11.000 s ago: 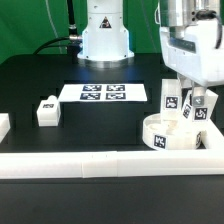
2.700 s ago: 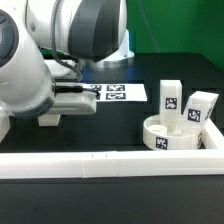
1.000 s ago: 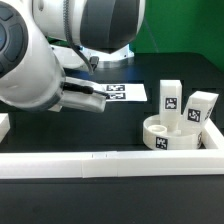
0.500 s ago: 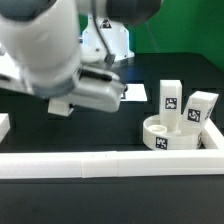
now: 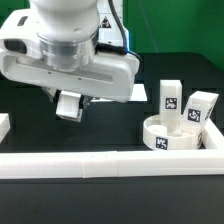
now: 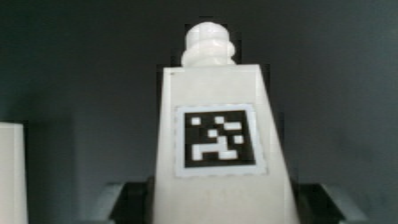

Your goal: Assemble stool

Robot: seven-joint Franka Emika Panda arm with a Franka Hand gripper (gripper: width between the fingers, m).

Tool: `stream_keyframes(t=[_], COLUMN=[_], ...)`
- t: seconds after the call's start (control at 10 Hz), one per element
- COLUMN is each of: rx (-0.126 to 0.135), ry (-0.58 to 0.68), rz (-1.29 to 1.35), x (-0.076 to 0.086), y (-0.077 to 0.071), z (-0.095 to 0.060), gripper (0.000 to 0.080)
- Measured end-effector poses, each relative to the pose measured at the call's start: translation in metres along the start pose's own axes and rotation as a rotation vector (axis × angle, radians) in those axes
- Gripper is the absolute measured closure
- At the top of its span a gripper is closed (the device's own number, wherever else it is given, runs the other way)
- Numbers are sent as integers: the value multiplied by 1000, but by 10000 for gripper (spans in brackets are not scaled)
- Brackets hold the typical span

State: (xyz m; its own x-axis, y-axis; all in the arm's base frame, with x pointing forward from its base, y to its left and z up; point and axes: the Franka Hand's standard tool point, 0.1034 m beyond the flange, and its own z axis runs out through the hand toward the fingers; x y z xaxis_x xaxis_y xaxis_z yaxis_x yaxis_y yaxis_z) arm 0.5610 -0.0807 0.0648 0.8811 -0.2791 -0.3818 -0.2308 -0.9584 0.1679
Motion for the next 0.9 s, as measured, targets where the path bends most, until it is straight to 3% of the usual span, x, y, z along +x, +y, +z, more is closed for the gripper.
stream_keyframes(t=[0.2, 0.4, 0.7, 0.9], rx=[53, 75, 126, 170], ry=[86, 212, 440, 517], rz=[116, 136, 119, 150], x=[-16, -21, -12, -25], y=[-20, -41, -57, -71], z=[-19, -46, -46, -47], gripper=[463, 463, 463, 463])
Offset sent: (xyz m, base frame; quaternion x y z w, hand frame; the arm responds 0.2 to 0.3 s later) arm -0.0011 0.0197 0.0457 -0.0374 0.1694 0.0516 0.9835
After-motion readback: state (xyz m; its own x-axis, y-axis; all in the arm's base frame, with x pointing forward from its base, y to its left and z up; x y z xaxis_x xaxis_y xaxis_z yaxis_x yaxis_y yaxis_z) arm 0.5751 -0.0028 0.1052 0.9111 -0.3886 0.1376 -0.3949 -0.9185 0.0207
